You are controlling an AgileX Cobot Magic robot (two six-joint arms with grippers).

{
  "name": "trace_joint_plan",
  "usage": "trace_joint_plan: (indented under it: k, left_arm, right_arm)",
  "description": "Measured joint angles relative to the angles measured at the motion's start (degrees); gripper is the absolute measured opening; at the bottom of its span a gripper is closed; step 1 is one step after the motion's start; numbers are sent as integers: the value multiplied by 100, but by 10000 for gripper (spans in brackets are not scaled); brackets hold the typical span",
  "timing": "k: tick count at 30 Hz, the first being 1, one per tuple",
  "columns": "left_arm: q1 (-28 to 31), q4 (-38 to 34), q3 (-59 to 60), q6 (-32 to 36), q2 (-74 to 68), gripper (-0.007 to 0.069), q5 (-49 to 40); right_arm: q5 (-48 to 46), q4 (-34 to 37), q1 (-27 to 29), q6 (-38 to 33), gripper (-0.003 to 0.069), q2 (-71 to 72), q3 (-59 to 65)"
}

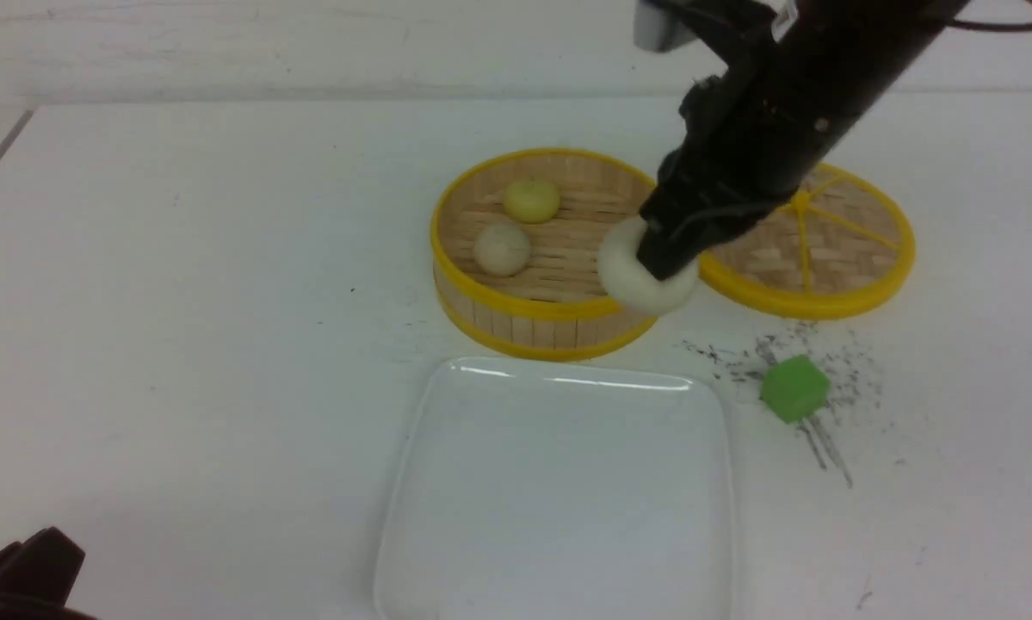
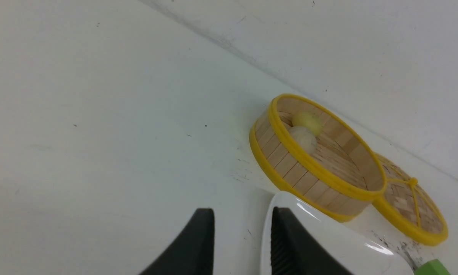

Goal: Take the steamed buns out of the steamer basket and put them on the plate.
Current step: Use the right arm to put the steamed stuffed bun into the plate

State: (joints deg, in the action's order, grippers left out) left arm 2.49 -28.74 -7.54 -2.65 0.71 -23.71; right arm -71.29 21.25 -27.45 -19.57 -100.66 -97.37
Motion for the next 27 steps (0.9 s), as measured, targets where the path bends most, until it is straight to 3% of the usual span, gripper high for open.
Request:
trace_joint_plan:
  k: [7, 12, 18, 27]
  left_arm:
    - [0, 6, 0, 0, 0, 244, 11]
    - [0, 22, 0, 0, 0, 244, 11]
    - [0, 53, 0, 0, 0, 244, 11]
    - [0, 64, 0, 0, 0, 244, 11]
  right_arm:
    - [95, 498, -387, -586, 25, 426, 1624]
    - [1094, 924, -622, -1356, 26, 389, 2428]
    - [2009, 1145, -662, -1895, 27, 80, 2644]
    - [2328, 1133, -662, -2237, 30, -318, 2655]
